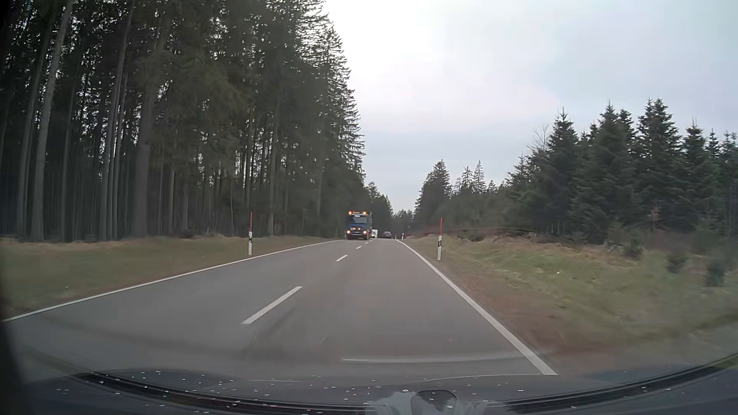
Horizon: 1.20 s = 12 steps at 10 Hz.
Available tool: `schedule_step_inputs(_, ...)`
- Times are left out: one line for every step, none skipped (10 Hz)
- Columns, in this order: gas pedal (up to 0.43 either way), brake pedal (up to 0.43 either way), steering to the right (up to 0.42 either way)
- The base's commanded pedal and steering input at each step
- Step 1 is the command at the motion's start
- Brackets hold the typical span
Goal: Follow the waypoints while adhering to traffic rules and regulations
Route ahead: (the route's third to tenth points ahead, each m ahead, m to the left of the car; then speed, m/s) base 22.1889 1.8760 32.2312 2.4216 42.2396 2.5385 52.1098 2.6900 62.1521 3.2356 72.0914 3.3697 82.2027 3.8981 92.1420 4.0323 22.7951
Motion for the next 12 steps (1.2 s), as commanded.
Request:
schedule_step_inputs(0.059,0.000,-0.008)
schedule_step_inputs(0.059,0.000,-0.007)
schedule_step_inputs(0.059,0.000,-0.005)
schedule_step_inputs(0.059,0.000,-0.001)
schedule_step_inputs(0.059,0.000,0.001)
schedule_step_inputs(0.059,0.000,0.001)
schedule_step_inputs(0.059,0.000,0.001)
schedule_step_inputs(0.059,0.000,0.001)
schedule_step_inputs(0.059,0.000,0.000)
schedule_step_inputs(0.059,0.000,-0.001)
schedule_step_inputs(0.059,0.000,-0.005)
schedule_step_inputs(0.059,0.000,-0.007)
